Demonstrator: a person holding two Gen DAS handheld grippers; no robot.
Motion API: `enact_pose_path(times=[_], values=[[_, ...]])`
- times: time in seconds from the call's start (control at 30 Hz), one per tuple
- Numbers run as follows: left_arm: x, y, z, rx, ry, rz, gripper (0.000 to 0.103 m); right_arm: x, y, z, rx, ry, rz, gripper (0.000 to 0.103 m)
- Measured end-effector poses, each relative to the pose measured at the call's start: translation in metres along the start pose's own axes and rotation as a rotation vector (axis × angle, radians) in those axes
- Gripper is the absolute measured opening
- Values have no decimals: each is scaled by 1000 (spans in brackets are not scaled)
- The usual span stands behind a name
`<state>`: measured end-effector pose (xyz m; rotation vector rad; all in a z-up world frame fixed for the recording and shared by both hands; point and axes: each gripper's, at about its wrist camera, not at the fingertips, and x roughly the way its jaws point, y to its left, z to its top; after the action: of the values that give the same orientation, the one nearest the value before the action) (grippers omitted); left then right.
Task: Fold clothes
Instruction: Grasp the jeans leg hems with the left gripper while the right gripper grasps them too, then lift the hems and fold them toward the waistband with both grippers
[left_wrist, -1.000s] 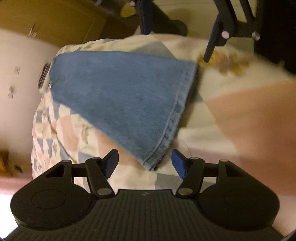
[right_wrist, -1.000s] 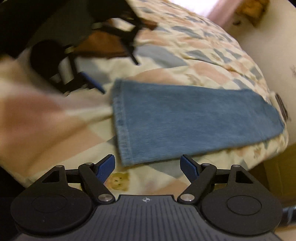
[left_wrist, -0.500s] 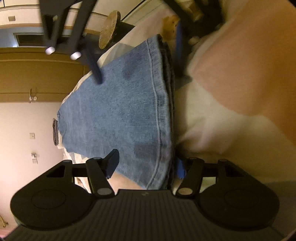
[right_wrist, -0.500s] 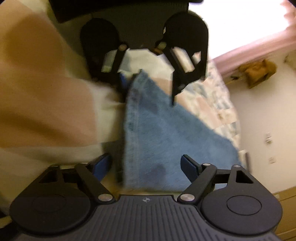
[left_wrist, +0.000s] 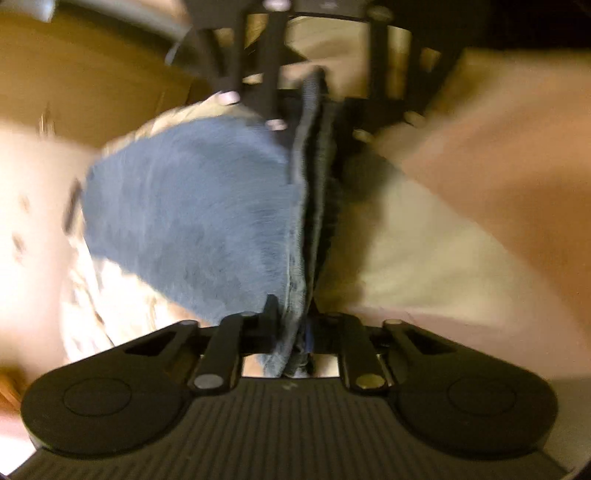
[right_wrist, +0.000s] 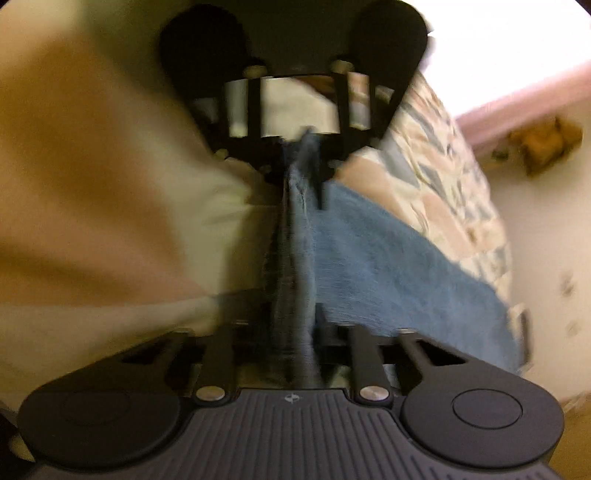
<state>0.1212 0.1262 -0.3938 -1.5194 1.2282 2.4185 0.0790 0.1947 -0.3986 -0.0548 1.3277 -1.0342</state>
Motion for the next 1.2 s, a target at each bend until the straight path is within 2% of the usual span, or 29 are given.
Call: enact_pose_path(times=[0.07,0.23,0.33,0.47,0.6,0.77,0.9,1.03,1.2], values=[[-8,30,12,-91,8,-30,10,-10,-42,0,133,-10,132,16],[-22,112,37,-246,19,-60,10,-28,-143,-15,364,-83,384,16],[-9,154,54,-281,29,-49,10,-20,-213,-37,533,-109,559,16],[28,228,87,-347,66,-26,10,-4,-297,-67,630,-149,673,16],[76,293,117,-451,114,-9,10,36,-379,-103,693,-160,738,16],[138,373,151,-583,149,22,11,84,-460,-148,731,-151,798,16],[180,424,168,-611,151,43,11,118,-517,-175,766,-150,820,16],[210,463,174,-617,150,47,11,146,-559,-190,745,-158,794,16],[239,503,175,-611,144,9,11,182,-611,-200,737,-157,789,16]])
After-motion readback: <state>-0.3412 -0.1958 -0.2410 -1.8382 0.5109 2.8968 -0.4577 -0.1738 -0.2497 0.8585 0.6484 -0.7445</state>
